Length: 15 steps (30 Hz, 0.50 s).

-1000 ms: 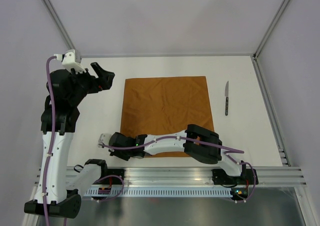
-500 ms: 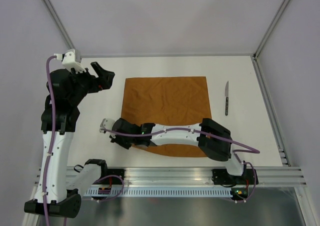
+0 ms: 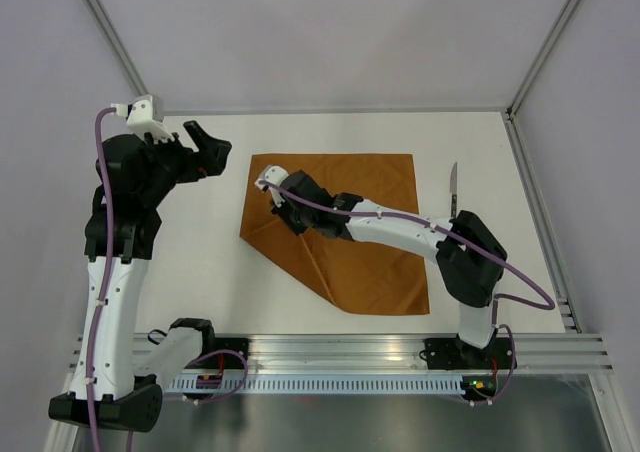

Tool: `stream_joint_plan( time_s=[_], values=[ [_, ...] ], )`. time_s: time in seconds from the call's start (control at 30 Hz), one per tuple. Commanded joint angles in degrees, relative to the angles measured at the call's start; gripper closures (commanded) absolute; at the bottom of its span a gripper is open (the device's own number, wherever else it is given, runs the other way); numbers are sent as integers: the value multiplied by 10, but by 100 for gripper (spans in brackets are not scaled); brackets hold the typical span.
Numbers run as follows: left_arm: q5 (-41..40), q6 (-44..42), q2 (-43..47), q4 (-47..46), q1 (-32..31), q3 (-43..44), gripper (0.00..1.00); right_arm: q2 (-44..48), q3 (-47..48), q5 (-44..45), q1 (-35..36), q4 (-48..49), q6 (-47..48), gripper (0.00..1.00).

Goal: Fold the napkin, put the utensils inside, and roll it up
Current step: Fold the napkin

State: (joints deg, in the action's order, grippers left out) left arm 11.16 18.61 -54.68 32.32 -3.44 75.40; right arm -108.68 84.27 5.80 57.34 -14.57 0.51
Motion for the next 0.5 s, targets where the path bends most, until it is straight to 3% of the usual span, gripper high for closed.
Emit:
stream_joint_plan(
  time_s=[0.0, 0.47],
  values=[
    [28, 12, 0, -24, 3, 0, 0, 44, -23, 21, -48, -6, 26, 99],
    [47, 18, 1, -46, 3, -39, 0, 59, -87, 15, -204, 18, 63, 100]
  ],
)
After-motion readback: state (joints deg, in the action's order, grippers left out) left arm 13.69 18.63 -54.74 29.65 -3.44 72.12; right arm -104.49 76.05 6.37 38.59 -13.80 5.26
